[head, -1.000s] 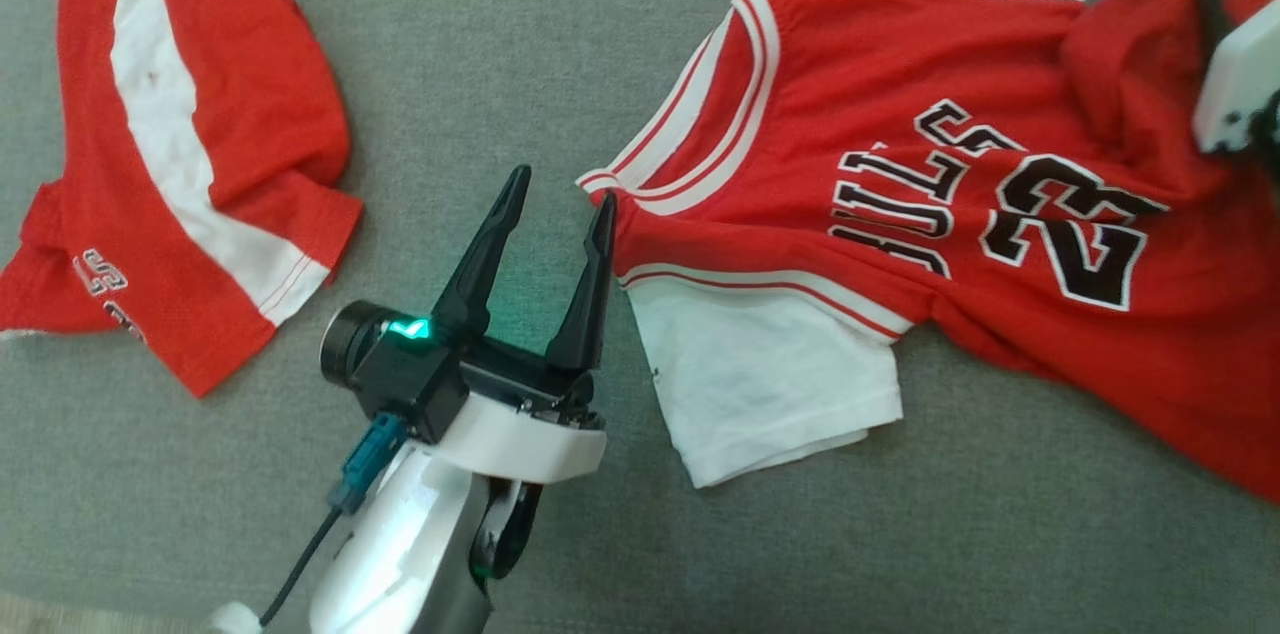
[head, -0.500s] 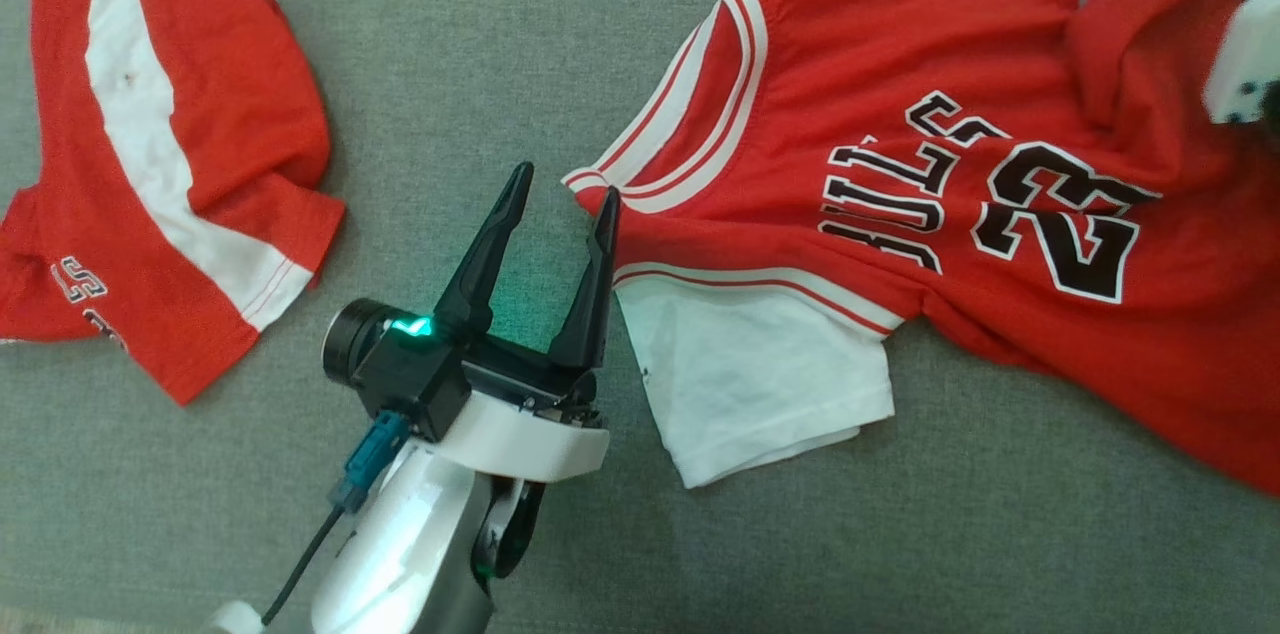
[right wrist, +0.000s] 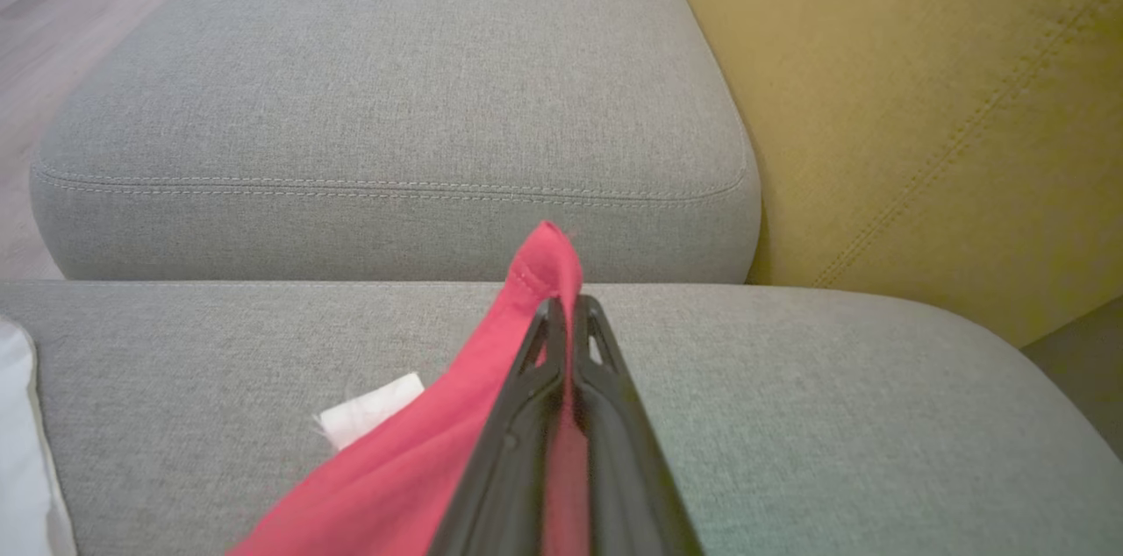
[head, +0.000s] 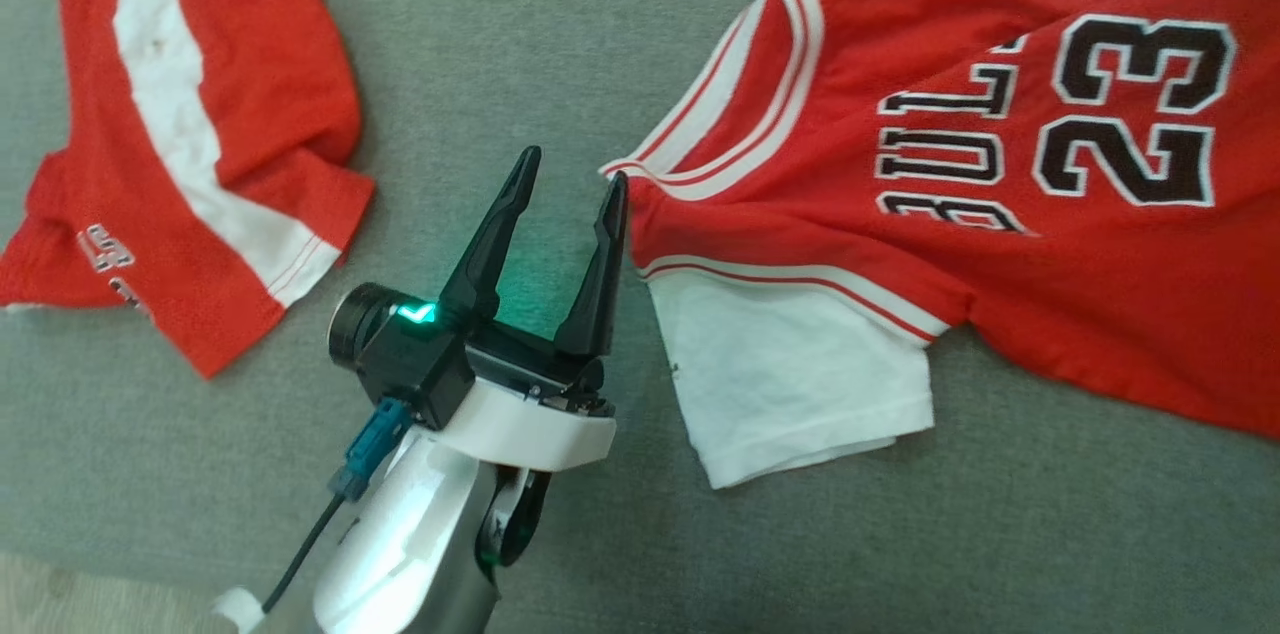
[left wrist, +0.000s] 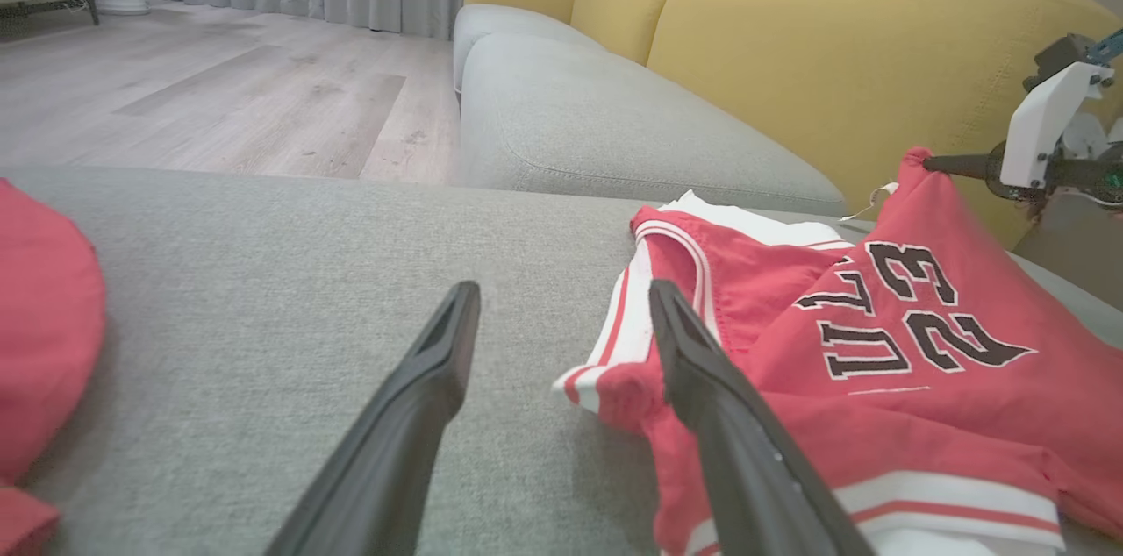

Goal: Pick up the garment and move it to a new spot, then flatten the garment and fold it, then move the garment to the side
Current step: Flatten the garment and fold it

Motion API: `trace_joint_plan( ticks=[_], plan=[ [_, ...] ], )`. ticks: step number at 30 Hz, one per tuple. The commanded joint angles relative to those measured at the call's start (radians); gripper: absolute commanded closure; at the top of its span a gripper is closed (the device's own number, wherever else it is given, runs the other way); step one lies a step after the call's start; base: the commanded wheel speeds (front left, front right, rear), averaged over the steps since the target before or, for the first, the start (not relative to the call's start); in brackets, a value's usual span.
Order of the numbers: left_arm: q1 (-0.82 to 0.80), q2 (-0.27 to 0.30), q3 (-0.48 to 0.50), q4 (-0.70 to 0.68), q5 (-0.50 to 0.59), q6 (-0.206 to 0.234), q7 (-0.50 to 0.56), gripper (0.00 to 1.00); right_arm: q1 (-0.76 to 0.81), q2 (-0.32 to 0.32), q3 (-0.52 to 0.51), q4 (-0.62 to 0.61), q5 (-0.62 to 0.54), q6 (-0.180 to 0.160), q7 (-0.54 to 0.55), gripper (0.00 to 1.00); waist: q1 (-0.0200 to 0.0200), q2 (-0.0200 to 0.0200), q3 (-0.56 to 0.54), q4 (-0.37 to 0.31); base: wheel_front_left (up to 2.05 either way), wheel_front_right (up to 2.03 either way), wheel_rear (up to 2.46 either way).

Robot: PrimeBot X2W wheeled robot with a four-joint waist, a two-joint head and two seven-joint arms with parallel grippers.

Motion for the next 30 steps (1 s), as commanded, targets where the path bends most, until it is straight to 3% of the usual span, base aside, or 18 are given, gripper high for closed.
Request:
trace_joint_plan(
  ticks=[1, 15, 16, 17, 18, 24, 30],
  plan=[
    [-0.013, 0.004, 0.024, -0.036, -0.006, 0.007, -0.006, 0.00, -0.029, -0.020, -0.003, -0.014, -0.018, 0.007, -0.016, 1.00, -0.0001, 0.0000, 0.006, 0.012, 0.00, 0.00, 0.00],
    [-0.021, 0.004, 0.014, -0.048, -0.021, 0.014, -0.006, 0.00, -0.133, -0.076, -0.181, 0.041, -0.260, 0.007, -0.075, 1.00, -0.0001, 0.0000, 0.036, 0.051, 0.00, 0.00, 0.00],
    [-0.022, 0.004, 0.016, -0.048, -0.022, 0.015, -0.006, 0.00, -0.129, -0.071, -0.198, 0.042, -0.274, 0.007, -0.072, 0.31, -0.0001, 0.0000, 0.036, 0.049, 0.00, 0.00, 0.00],
    [-0.022, 0.004, 0.016, -0.048, -0.022, 0.015, -0.006, 0.00, -0.129, -0.071, -0.198, 0.042, -0.274, 0.007, -0.072, 0.31, -0.0001, 0.0000, 0.036, 0.049, 0.00, 0.00, 0.00],
    [-0.022, 0.004, 0.018, -0.047, -0.022, 0.016, -0.006, 0.00, -0.124, -0.060, -0.217, 0.043, -0.283, 0.007, -0.070, 0.00, -0.0001, 0.0000, 0.034, 0.044, 0.00, 0.00, 0.00],
    [-0.019, 0.004, 0.036, -0.040, -0.010, 0.015, -0.006, 0.00, -0.077, 0.008, -0.280, 0.043, -0.337, 0.007, -0.111, 0.00, -0.0001, 0.0000, -0.010, 0.007, 0.00, 0.00, 0.00],
    [0.009, 0.004, 0.064, -0.028, 0.009, 0.010, -0.006, 0.00, -0.001, 0.115, -0.278, 0.032, -0.325, 0.007, -0.221, 0.00, -0.0001, 0.0000, -0.095, -0.047, 0.00, 0.00, 0.00]
  ],
)
